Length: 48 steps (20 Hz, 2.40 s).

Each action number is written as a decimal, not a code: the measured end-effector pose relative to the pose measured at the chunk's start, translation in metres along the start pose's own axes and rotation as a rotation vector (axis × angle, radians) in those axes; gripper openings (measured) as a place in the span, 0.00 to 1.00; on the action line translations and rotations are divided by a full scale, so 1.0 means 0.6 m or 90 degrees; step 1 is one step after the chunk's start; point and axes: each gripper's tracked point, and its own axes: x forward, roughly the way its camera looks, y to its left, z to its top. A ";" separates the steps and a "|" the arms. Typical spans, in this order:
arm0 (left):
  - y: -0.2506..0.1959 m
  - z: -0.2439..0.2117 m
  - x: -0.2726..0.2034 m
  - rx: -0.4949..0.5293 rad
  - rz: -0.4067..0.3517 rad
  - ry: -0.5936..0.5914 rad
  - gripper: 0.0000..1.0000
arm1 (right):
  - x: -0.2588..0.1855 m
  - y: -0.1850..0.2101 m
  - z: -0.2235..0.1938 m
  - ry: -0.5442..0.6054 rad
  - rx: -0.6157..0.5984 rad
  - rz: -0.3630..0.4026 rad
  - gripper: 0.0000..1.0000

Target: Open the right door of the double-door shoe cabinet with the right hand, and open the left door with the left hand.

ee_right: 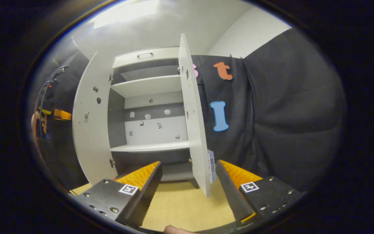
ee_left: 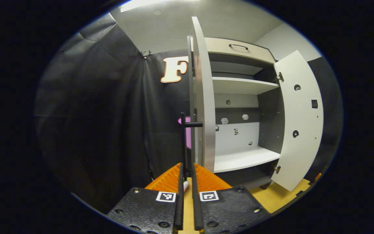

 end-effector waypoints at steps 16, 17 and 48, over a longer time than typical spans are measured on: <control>-0.117 -0.007 -0.083 -0.031 -0.047 -0.060 0.99 | 0.027 0.123 0.108 0.003 -0.042 0.045 0.98; -0.124 -0.007 -0.085 -0.034 -0.053 -0.064 0.99 | 0.026 0.133 0.105 0.005 -0.052 0.046 1.00; -0.155 -0.057 -0.107 -0.055 -0.079 -0.039 0.96 | -0.054 0.168 0.095 -0.003 -0.067 0.084 0.98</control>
